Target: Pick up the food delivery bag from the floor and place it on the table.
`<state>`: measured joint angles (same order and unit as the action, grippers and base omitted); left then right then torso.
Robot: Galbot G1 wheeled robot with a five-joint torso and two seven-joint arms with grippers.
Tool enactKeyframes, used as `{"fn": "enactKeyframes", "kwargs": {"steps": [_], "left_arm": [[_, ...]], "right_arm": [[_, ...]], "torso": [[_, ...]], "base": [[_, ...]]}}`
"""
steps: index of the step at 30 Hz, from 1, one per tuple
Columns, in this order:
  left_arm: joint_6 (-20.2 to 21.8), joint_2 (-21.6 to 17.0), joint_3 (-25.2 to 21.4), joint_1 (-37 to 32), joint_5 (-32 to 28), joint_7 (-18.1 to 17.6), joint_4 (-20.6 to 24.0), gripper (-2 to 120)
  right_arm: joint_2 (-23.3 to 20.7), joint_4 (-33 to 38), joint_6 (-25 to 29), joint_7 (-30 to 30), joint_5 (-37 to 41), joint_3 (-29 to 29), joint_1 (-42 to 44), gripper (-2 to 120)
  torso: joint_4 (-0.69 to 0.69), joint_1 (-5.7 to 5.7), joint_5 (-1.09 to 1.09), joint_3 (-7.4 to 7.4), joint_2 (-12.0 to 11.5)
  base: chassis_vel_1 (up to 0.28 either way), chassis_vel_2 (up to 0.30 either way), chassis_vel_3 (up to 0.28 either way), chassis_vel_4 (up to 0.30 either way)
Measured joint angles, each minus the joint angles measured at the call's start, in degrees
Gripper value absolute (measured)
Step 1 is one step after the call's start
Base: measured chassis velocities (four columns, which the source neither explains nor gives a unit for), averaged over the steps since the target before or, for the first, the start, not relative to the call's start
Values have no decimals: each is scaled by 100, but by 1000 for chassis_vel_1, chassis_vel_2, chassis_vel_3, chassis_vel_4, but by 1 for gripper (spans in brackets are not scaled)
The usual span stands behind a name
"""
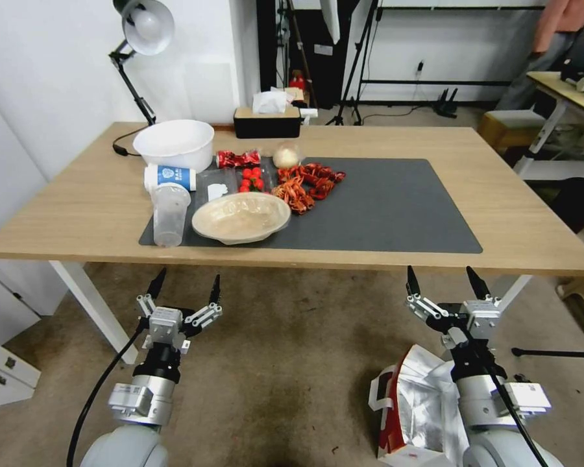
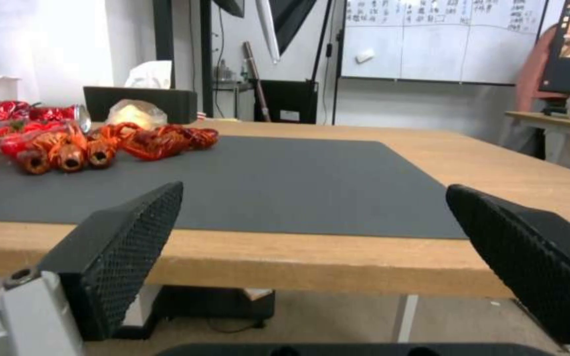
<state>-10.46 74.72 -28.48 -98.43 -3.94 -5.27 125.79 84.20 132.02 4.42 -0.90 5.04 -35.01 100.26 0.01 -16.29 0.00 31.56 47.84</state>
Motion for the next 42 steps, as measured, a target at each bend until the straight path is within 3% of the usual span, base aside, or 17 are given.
{"fn": "enactKeyframes", "kwargs": {"steps": [42], "left_arm": [[50,9,113,32,170,55,-232,97]], "right_arm": [[30,-198,-119,43,-56,14,-65,100]], "torso": [[0,423,0,-611,-1032]], "base": [[0,0,0,0]]}}
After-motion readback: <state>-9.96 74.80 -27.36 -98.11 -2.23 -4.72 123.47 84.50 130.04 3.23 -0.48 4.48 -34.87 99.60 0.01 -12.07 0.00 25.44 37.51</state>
